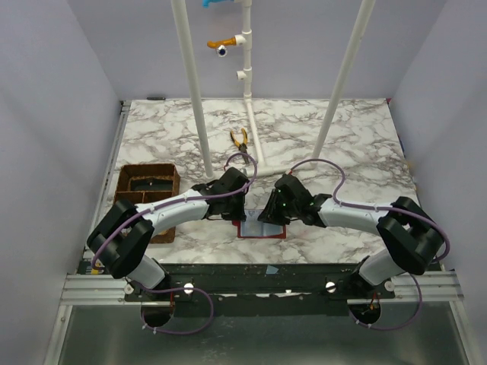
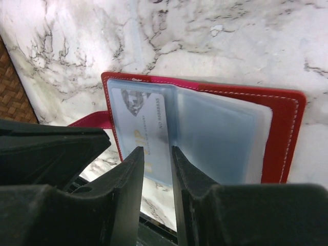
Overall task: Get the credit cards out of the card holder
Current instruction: Remove the credit card from the card holder.
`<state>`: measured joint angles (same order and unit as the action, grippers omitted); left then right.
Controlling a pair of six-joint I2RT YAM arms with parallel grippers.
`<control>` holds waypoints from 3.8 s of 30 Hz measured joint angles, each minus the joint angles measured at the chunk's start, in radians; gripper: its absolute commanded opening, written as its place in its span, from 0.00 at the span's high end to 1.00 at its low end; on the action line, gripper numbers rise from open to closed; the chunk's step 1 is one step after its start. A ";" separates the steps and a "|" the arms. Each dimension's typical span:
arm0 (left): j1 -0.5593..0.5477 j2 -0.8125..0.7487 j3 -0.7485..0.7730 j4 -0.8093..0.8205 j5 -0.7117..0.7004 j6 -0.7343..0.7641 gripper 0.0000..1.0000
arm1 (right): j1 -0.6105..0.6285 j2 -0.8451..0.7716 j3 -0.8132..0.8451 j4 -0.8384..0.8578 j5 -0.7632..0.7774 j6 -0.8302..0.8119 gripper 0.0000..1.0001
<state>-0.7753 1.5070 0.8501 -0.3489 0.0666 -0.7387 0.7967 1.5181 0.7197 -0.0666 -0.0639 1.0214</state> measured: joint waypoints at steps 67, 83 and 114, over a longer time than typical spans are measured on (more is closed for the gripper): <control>-0.014 0.122 0.059 0.011 0.019 -0.011 1.00 | -0.171 0.080 -0.339 0.656 -0.324 0.177 0.87; -0.014 0.124 0.058 0.012 0.012 -0.033 1.00 | -0.196 0.107 -0.385 0.755 -0.342 0.208 0.99; 0.001 0.121 0.043 0.028 0.024 -0.066 1.00 | -0.246 -0.076 -0.433 0.594 -0.293 0.080 0.99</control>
<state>-0.7742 1.6279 0.8936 -0.3206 0.0902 -0.8047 0.5510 1.4418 0.2863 0.5274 -0.3569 1.1019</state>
